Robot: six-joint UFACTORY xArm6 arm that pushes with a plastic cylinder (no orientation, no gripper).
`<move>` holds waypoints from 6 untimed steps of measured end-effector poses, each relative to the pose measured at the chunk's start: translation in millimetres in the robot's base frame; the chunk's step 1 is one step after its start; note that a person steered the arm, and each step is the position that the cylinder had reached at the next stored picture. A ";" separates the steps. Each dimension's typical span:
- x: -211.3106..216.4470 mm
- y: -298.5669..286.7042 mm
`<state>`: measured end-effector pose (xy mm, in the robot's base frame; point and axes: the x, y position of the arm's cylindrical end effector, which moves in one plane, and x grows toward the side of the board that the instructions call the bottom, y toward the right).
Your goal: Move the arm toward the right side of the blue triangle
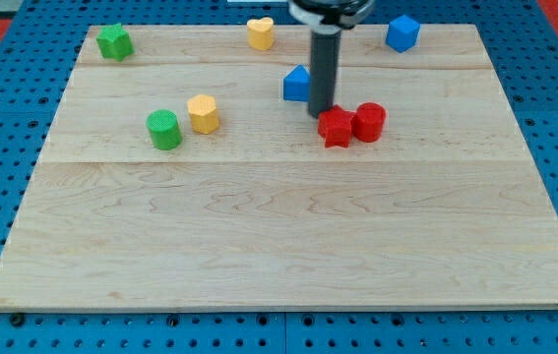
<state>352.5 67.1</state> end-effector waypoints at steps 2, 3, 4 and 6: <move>-36.5 5.7; -36.5 5.5; -37.0 5.5; -41.2 4.9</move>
